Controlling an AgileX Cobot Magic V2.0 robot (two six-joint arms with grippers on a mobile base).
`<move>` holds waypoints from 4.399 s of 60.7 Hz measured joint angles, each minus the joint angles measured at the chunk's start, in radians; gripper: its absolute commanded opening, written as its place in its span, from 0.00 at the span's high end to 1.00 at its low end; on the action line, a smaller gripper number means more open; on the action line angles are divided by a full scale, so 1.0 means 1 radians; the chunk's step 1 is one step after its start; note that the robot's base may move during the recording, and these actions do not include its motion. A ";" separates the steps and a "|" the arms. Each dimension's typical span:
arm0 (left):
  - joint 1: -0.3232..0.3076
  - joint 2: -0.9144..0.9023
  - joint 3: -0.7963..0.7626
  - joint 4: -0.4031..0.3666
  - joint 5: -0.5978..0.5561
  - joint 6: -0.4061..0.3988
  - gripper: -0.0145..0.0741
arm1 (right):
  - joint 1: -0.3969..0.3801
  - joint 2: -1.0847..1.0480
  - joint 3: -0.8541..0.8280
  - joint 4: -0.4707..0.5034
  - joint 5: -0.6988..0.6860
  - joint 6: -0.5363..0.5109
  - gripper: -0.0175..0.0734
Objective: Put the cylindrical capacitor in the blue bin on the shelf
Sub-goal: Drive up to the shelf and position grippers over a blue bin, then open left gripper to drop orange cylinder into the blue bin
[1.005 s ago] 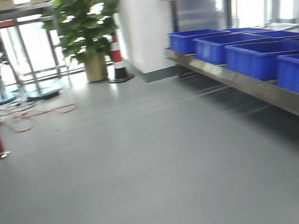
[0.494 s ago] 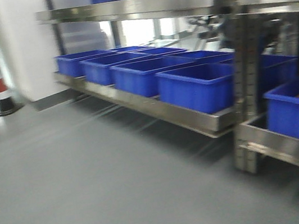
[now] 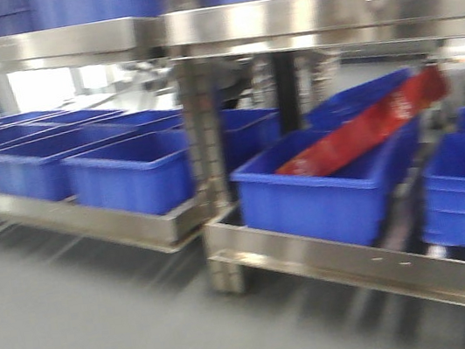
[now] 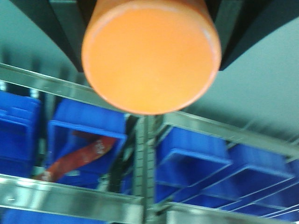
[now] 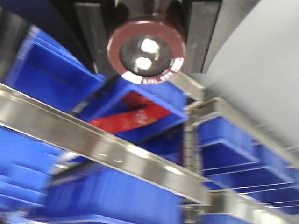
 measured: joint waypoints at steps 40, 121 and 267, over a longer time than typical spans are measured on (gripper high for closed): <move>0.000 0.000 0.000 0.000 0.000 0.000 0.96 | 0.000 0.000 0.000 0.000 0.000 0.000 0.98; 0.000 0.000 0.000 0.000 0.000 0.000 0.96 | 0.000 -0.002 0.000 0.000 0.000 0.000 0.98; 0.000 0.167 -0.143 -0.132 -0.093 0.138 0.96 | 0.000 -0.002 0.000 0.000 0.000 -0.002 0.98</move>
